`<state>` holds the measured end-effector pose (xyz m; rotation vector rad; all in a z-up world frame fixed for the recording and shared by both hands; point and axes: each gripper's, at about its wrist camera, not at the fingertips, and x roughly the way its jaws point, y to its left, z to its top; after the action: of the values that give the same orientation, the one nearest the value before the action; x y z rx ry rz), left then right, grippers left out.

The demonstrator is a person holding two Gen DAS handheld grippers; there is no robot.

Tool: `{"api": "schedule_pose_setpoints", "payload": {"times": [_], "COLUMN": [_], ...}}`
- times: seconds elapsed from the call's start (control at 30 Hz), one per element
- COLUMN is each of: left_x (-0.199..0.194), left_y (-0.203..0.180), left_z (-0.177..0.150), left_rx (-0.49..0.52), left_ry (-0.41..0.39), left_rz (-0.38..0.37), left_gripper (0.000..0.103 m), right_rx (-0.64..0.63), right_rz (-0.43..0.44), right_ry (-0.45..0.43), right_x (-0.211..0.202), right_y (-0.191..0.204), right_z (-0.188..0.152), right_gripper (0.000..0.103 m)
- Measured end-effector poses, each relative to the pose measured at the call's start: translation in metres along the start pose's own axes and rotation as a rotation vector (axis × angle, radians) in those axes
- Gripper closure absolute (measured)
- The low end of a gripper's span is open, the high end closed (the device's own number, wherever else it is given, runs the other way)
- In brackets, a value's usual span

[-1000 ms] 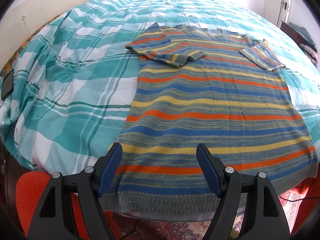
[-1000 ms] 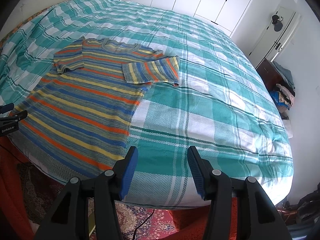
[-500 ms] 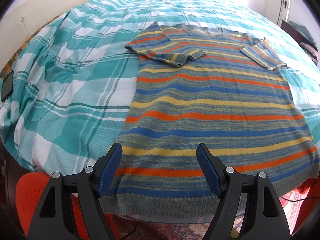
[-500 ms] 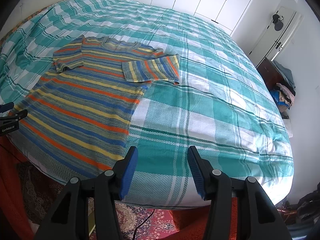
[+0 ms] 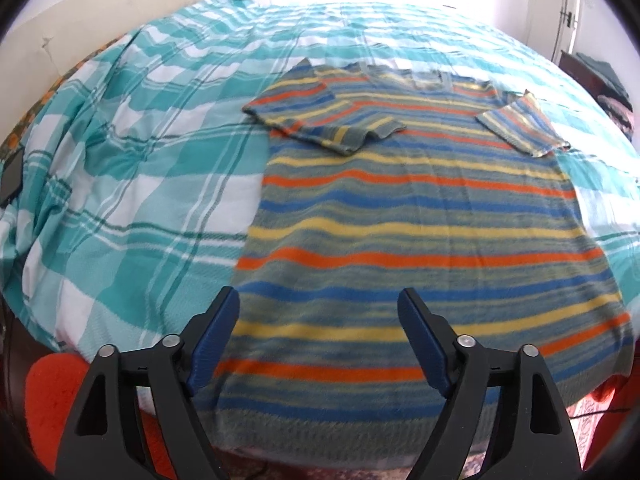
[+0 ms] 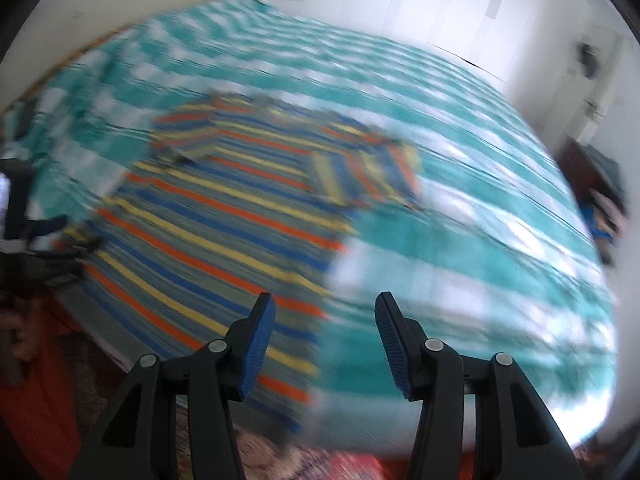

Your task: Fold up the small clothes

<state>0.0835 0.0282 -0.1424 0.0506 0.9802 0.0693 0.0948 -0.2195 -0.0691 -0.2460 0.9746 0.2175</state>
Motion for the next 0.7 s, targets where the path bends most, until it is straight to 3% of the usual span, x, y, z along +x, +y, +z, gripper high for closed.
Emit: {"api": "schedule_pose_setpoints", "payload": {"times": [0.07, 0.13, 0.2, 0.27, 0.3, 0.4, 0.53, 0.63, 0.7], "left_x": [0.006, 0.016, 0.029, 0.028, 0.027, 0.029, 0.033, 0.035, 0.035], "left_y": [-0.007, -0.013, -0.019, -0.022, -0.022, -0.019, -0.017, -0.015, -0.014], "left_z": [-0.001, -0.005, -0.012, -0.015, -0.015, -0.015, -0.012, -0.012, -0.012], "left_rx": [0.034, 0.074, 0.120, 0.141, 0.145, 0.132, 0.110, 0.098, 0.092], "left_ry": [0.010, 0.054, 0.125, 0.115, 0.111, 0.116, 0.120, 0.123, 0.124], "left_rz": [-0.003, -0.001, 0.000, 0.009, 0.011, 0.001, -0.008, -0.007, -0.007], "left_gripper": [0.016, 0.015, 0.015, 0.015, 0.013, 0.012, 0.011, 0.009, 0.009], "right_rx": [0.005, 0.034, 0.052, 0.057, 0.061, 0.054, -0.075, -0.228, -0.299], "right_rz": [0.111, 0.196, 0.214, 0.216, 0.229, 0.254, 0.157, 0.109, 0.110], "right_ry": [-0.002, 0.068, 0.194, 0.298, 0.303, 0.298, 0.133, 0.054, 0.081], "right_x": [0.019, 0.053, 0.090, 0.109, 0.108, 0.090, 0.078, 0.116, 0.152], "right_y": [0.008, 0.012, 0.011, 0.005, 0.000, -0.018, -0.036, -0.029, -0.023], "right_z": [0.004, -0.002, -0.020, -0.039, -0.045, -0.036, 0.031, 0.079, 0.090], "right_gripper": [0.046, 0.046, 0.046, 0.046, 0.046, 0.047, 0.046, 0.046, 0.046]}}
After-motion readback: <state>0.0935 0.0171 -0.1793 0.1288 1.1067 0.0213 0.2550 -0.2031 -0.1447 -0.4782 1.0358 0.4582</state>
